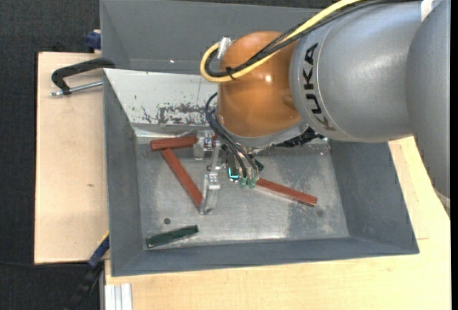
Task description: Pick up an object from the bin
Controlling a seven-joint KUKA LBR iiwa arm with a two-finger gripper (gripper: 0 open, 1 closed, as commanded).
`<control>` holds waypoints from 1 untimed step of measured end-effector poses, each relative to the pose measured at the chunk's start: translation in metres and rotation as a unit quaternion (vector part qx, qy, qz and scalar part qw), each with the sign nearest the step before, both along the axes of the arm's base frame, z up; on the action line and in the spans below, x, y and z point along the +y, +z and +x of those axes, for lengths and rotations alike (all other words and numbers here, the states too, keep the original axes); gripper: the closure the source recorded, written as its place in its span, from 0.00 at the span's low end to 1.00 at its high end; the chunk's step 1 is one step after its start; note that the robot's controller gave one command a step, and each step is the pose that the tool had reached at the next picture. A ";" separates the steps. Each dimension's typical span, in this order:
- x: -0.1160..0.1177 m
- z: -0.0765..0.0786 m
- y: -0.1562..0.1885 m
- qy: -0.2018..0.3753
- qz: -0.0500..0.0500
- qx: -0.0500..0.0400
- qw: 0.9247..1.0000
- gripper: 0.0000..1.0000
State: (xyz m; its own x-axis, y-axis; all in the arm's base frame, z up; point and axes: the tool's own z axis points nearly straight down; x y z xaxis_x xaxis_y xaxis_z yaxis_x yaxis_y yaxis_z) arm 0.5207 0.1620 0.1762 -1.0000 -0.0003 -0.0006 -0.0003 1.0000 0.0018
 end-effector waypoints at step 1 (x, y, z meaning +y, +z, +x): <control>0.008 -0.006 -0.040 -0.002 0.001 -0.004 1.000 0.00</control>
Offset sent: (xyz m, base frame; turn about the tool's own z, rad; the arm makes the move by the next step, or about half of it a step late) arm -0.0019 -0.0001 -0.1062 -0.0058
